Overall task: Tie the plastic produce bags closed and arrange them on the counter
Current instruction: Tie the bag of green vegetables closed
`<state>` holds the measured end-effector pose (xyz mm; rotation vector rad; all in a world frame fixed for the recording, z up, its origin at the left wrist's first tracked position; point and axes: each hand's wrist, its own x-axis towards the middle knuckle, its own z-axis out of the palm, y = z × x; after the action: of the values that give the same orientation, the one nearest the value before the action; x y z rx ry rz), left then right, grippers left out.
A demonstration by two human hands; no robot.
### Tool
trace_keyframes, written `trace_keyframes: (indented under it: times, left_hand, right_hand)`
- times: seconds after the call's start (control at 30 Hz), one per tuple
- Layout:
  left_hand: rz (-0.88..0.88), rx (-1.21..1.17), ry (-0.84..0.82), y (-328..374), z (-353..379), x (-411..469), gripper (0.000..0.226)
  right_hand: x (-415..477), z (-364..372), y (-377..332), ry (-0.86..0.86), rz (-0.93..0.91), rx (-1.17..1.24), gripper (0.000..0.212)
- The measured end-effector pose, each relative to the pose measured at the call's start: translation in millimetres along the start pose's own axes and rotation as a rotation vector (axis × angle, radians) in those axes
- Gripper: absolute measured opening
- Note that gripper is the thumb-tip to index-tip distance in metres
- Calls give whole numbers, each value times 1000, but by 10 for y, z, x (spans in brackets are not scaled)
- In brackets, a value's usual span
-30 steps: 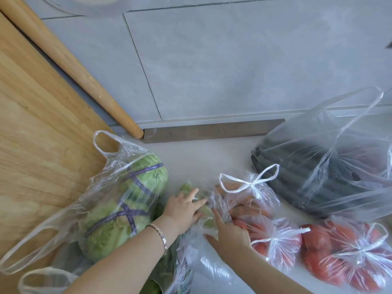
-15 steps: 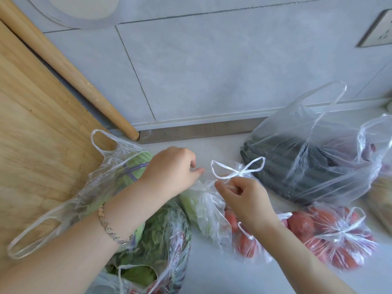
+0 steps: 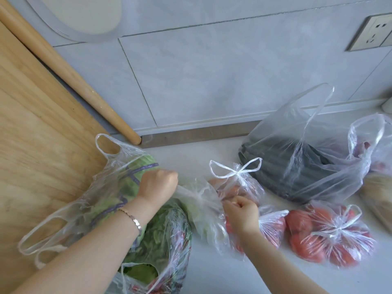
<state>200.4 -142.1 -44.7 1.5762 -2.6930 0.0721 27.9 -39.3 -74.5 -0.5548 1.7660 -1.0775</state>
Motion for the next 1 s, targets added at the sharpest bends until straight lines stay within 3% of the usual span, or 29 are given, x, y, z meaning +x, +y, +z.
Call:
trace_keyframes:
  times: [0.07,0.13,0.2,0.23,0.27,0.33,0.43,0.53,0.6,0.67,0.73,0.83,0.93,1.0]
  left_hand:
    - [-480,-363,-168,77,-33,55,34]
    - [-890,-1049,-295,111,-212,148,33]
    - [-971,-1803,-346,115,-439,184,30]
    - [-897,-2024,-334,129,-534,190,29]
    - [-776,-2079,-339,157,-605,184,28]
    - [-506,-1867,-429,264,-710,126,34]
    - [-257,-1396,-540,397,-685,16,56]
    - [-151,-1286,-552,409,-627,-23,65]
    - [-114,-1239,-490,388,-579,-25,53]
    - [-108,-1159,-403,401,-519,-32,34]
    - [-157,-1047,-312,413,-460,-42,20]
    - [-357,-1008,-249,251,-426,-31,32]
    - [-534,-1282,-574,31,-498,-57,47]
    - [-386,-1075,-765,26,-516,-118,45]
  right_hand:
    - [41,-86,-65,-1,84,187,37]
    - [65,-179,-225,-84,66,426,31]
    - [12,-216,-395,-226,-1,562,32]
    - [-39,-202,-469,-309,-38,532,34]
    - [-92,-167,-516,-387,-67,463,36]
    - [-186,-76,-601,-521,-115,316,37]
    - [-188,-5,-660,-607,-121,255,28]
    - [-118,-24,-683,-685,-60,336,21]
    - [-98,-27,-662,-700,-24,307,16]
    - [-74,-21,-602,-653,-63,108,11]
    - [-61,-59,-546,-578,-111,-114,30]
    - [-19,-197,-438,-414,-44,-269,28]
    - [78,-302,-260,-398,310,-42,19]
    - [131,-269,-168,-327,384,-7,16]
